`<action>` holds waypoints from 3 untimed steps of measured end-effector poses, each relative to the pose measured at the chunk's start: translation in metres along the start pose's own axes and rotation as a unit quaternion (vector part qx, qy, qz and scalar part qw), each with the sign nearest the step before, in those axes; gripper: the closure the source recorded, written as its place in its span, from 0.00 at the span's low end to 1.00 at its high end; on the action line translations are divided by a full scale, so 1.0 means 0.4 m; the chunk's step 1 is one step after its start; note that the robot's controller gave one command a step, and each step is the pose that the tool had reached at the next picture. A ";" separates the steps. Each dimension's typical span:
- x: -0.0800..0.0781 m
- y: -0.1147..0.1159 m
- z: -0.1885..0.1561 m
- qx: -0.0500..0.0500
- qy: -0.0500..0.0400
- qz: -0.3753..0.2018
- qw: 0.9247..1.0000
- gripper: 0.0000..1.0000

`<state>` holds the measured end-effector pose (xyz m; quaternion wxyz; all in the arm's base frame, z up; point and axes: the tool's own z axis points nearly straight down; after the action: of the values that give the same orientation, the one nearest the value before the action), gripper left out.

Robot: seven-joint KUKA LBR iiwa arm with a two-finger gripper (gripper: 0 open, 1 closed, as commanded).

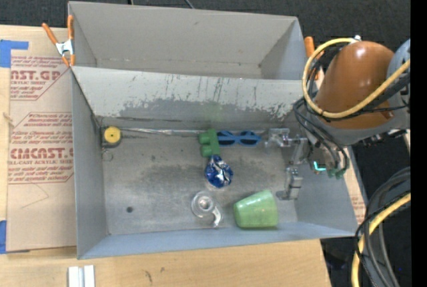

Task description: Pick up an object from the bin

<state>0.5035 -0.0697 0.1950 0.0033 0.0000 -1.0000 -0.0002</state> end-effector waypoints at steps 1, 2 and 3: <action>0.047 0.139 0.295 -0.001 -0.002 -0.152 0.988 0.00; 0.039 0.275 0.313 0.000 -0.005 -0.264 0.965 0.00; 0.041 0.272 0.314 0.001 -0.004 -0.263 0.965 1.00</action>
Offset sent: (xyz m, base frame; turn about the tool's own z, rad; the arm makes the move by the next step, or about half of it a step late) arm -0.0207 0.0534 -0.1210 -0.3038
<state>0.4864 0.0392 0.0697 -0.0005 0.2626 -0.9649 -0.0004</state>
